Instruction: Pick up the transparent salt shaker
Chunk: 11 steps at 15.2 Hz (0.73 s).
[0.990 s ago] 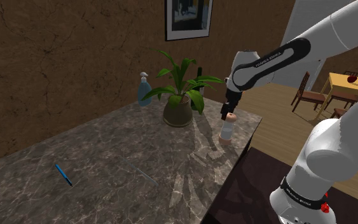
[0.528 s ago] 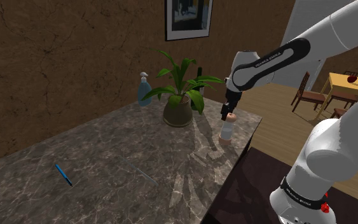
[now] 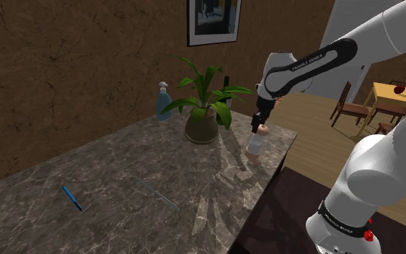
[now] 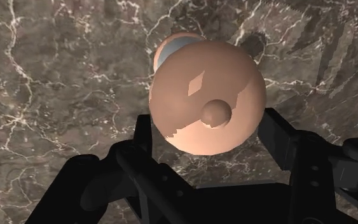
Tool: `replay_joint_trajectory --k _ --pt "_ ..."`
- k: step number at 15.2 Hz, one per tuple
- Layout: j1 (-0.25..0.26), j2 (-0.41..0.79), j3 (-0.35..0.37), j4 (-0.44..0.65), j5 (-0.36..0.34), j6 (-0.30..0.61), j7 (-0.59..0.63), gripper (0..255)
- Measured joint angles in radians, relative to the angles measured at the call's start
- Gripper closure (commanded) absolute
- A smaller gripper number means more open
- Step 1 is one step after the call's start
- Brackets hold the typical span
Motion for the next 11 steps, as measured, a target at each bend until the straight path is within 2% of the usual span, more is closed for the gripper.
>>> replay_joint_trajectory --k 11 --pt "-0.004 -0.08 0.024 0.085 -0.005 -0.164 0.014 255"
